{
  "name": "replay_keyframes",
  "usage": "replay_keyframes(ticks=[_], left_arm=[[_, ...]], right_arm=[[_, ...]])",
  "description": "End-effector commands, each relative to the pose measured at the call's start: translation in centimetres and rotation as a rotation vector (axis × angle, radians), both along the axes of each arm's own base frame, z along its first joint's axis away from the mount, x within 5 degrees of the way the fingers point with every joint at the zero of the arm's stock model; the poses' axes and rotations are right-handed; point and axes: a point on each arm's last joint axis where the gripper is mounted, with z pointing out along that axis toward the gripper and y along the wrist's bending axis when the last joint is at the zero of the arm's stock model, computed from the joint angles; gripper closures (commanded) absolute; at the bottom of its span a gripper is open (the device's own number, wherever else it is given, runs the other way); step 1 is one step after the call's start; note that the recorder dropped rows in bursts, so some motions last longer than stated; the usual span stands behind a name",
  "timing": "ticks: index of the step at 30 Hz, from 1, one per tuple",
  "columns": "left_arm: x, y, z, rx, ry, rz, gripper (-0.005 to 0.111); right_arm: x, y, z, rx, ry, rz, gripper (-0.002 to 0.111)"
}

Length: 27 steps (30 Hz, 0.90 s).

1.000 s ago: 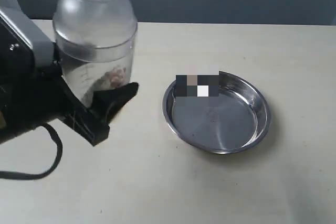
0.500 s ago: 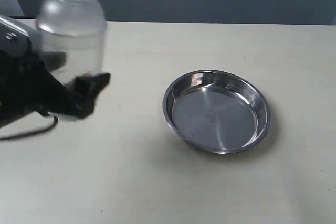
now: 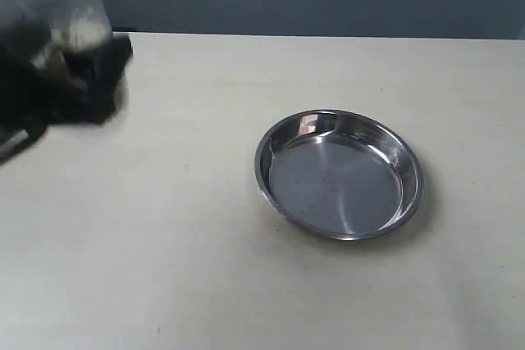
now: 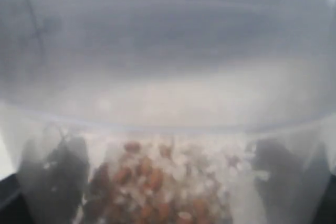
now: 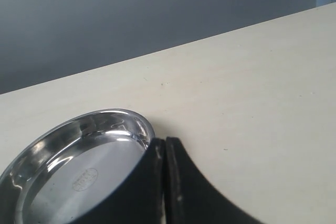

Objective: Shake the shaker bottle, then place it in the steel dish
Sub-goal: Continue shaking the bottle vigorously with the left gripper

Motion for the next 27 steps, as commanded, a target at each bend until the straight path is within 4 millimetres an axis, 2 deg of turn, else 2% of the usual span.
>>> replay_keyframes(ticks=[1,3,4,5,6,7,8,9,10,12,13,15,16,17,18,19,20,21,24,26,27], left_arm=[[-0.5,0.0,-6.0,0.062,0.293,-0.004,0.107],[-0.1,-1.1,-1.7,0.012,0.040,-0.116,0.107],[-1.0,-1.4,3.7,-0.020,-0.265,-0.184,0.107],[-1.4,-1.2,5.4,-0.033,-0.337,-0.185,0.107],[-1.6,-0.7,6.7,0.014,-0.316,-0.153,0.107],[-1.3,-0.3,5.8,0.030,-0.225,-0.113,0.107],[-0.6,0.2,0.7,0.109,0.053,-0.061,0.107],[-0.5,0.4,-1.6,0.106,0.148,-0.030,0.107],[-0.7,0.6,-4.7,0.077,0.260,0.023,0.107],[-0.8,0.0,-5.4,0.076,0.269,-0.014,0.107],[-0.8,-0.7,-4.0,0.064,0.166,-0.065,0.107],[-1.1,-1.8,2.6,0.035,-0.257,-0.162,0.107],[-1.8,-1.5,6.4,-0.007,-0.426,-0.157,0.107],[-1.9,-1.3,7.7,-0.028,-0.447,-0.141,0.107],[-1.9,-1.1,7.8,-0.011,-0.399,-0.126,0.107],[-1.4,-0.7,6.9,0.017,-0.300,-0.089,0.107],[-0.6,-0.4,4.0,0.071,-0.108,-0.055,0.107],[-0.2,-0.1,0.0,0.110,0.084,-0.026,0.107],[-0.8,0.3,-7.4,0.113,0.397,0.039,0.107],[-1.2,0.2,-8.9,0.116,0.458,0.020,0.107],[-1.1,0.0,-8.6,0.115,0.436,-0.009,0.107]], right_arm=[[0.0,0.0,0.1,-0.015,-0.013,0.000,0.109],[0.0,0.0,0.1,-0.015,-0.013,0.000,0.109],[0.0,0.0,0.1,-0.015,-0.013,0.000,0.109],[0.0,0.0,0.1,-0.015,-0.013,0.000,0.109],[0.0,0.0,0.1,-0.015,-0.013,0.000,0.109],[0.0,0.0,0.1,-0.015,-0.013,0.000,0.109],[0.0,0.0,0.1,-0.015,-0.013,0.000,0.109],[0.0,0.0,0.1,-0.015,-0.013,0.000,0.109],[0.0,0.0,0.1,-0.015,-0.013,0.000,0.109],[0.0,0.0,0.1,-0.015,-0.013,0.000,0.109],[0.0,0.0,0.1,-0.015,-0.013,0.000,0.109],[0.0,0.0,0.1,-0.015,-0.013,0.000,0.109],[0.0,0.0,0.1,-0.015,-0.013,0.000,0.109],[0.0,0.0,0.1,-0.015,-0.013,0.000,0.109],[0.0,0.0,0.1,-0.015,-0.013,0.000,0.109],[0.0,0.0,0.1,-0.015,-0.013,0.000,0.109],[0.0,0.0,0.1,-0.015,-0.013,0.000,0.109],[0.0,0.0,0.1,-0.015,-0.013,0.000,0.109],[0.0,0.0,0.1,-0.015,-0.013,0.000,0.109],[0.0,0.0,0.1,-0.015,-0.013,0.000,0.109],[0.0,0.0,0.1,-0.015,-0.013,0.000,0.109]])
